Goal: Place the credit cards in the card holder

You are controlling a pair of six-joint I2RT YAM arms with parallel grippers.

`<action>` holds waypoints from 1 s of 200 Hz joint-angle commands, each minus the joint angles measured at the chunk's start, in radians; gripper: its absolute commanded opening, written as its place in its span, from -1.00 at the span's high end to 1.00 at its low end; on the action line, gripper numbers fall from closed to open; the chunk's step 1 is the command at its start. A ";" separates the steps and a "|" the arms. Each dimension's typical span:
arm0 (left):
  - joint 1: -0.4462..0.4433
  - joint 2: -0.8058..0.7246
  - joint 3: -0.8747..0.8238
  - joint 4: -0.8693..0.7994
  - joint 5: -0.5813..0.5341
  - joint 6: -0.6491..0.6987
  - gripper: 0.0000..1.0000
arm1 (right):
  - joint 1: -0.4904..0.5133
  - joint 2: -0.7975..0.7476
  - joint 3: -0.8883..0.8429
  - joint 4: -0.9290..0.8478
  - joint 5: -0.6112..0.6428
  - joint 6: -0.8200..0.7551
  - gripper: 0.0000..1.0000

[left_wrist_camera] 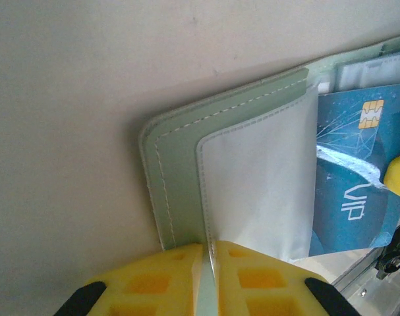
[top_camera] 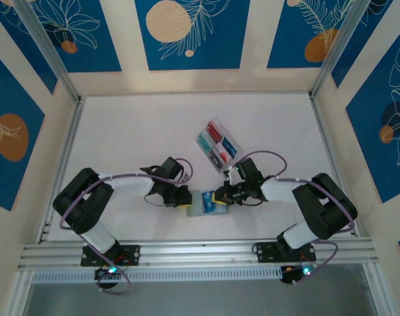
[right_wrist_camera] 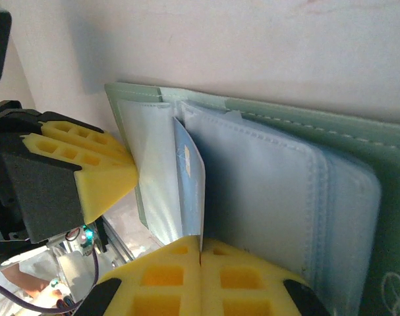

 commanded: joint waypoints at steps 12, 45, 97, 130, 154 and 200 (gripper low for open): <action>0.017 0.007 -0.033 -0.096 -0.060 0.015 0.69 | 0.019 0.003 -0.015 -0.117 -0.025 -0.032 1.00; 0.018 0.016 -0.033 -0.093 -0.057 0.018 0.69 | 0.020 0.037 0.003 -0.114 -0.036 -0.048 1.00; 0.018 0.022 -0.041 -0.093 -0.060 0.020 0.70 | 0.025 0.087 0.041 -0.130 -0.040 -0.076 1.00; 0.018 0.023 -0.042 -0.104 -0.065 0.025 0.70 | 0.028 0.096 0.033 -0.099 -0.058 -0.073 1.00; 0.019 0.007 -0.045 -0.115 -0.073 0.026 0.70 | 0.028 0.055 0.010 -0.081 -0.080 -0.076 1.00; 0.023 -0.007 -0.043 -0.135 -0.085 0.033 0.70 | 0.026 -0.023 0.001 -0.069 -0.110 -0.096 1.00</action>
